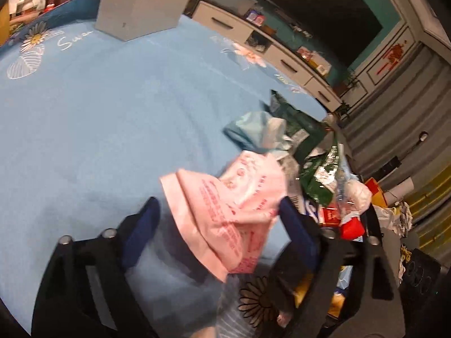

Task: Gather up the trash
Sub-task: 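Grasp the pink wrapper with the left tool while the right tool grasps the yellow chip bags, then carry the pink wrapper and yellow chip bags over the black bin and release both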

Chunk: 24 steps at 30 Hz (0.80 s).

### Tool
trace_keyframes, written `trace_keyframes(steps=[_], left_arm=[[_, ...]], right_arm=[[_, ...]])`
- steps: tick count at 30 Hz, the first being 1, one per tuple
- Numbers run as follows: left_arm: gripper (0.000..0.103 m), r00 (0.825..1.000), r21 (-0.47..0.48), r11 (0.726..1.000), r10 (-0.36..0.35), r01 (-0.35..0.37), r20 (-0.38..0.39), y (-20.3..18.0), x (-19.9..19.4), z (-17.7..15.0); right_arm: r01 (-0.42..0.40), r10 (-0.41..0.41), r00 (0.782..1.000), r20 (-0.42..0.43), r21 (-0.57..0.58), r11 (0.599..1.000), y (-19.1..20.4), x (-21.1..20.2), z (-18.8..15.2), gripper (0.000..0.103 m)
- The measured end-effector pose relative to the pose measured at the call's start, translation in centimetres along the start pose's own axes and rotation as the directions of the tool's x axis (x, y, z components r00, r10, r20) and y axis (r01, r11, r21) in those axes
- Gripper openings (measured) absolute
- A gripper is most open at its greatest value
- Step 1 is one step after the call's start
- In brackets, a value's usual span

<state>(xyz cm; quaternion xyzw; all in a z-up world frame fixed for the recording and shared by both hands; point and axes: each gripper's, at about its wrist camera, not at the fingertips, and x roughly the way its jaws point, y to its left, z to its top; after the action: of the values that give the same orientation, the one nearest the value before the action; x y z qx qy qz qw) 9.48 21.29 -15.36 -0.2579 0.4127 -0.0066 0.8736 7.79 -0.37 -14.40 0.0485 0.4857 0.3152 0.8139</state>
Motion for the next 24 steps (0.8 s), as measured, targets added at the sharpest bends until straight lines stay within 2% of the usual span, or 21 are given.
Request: trace_keyframes(steps=[1, 2, 3, 5, 7, 8, 13, 24], left_arm=[[0.073, 1.0, 0.016, 1.0, 0.001, -0.001, 0.006, -0.2, -0.1, 0.0], [0.065, 1.0, 0.035, 0.999, 0.01, -0.011, 0.012, -0.5, -0.2, -0.1], [0.05, 1.0, 0.06, 0.998, 0.007, -0.009, 0.017, -0.9, -0.3, -0.3], [0.042, 1.0, 0.075, 0.997, -0.003, 0.002, 0.017, -1.1, -0.4, -0.4], [0.04, 1.0, 0.078, 0.997, -0.011, 0.009, 0.018, -1.0, -0.5, -0.7], [0.034, 1.0, 0.073, 0.997, -0.015, 0.013, 0.02, -0.9, -0.6, -0.8], [0.03, 0.998, 0.023, 0.999, -0.044, 0.043, 0.038, 0.3, -1.5, -1.0], [0.029, 0.993, 0.06, 0.998, -0.028, 0.022, 0.111, 0.1, -6.3, -2.5]], right_arm=[[0.021, -0.021, 1.0, 0.002, -0.022, 1.0, 0.4, 0.0, 0.0, 0.046], [0.037, -0.037, 0.999, 0.001, -0.04, 0.999, 0.8, -0.1, 0.0, 0.037], [0.026, -0.026, 1.0, 0.0, -0.048, 0.998, 0.9, 0.0, 0.1, 0.032], [0.047, -0.047, 0.999, 0.004, -0.069, 0.996, 1.5, -0.1, 0.0, 0.03], [0.059, -0.058, 0.998, 0.006, -0.077, 0.995, 1.8, -0.1, -0.1, 0.028], [0.066, -0.065, 0.998, 0.008, -0.08, 0.995, 1.9, -0.1, -0.2, 0.026], [0.102, -0.099, 0.994, 0.034, -0.083, 0.991, 2.0, -1.3, -0.5, 0.023], [0.134, -0.122, 0.986, 0.112, -0.107, 0.985, 2.7, -6.0, -1.0, 0.022]])
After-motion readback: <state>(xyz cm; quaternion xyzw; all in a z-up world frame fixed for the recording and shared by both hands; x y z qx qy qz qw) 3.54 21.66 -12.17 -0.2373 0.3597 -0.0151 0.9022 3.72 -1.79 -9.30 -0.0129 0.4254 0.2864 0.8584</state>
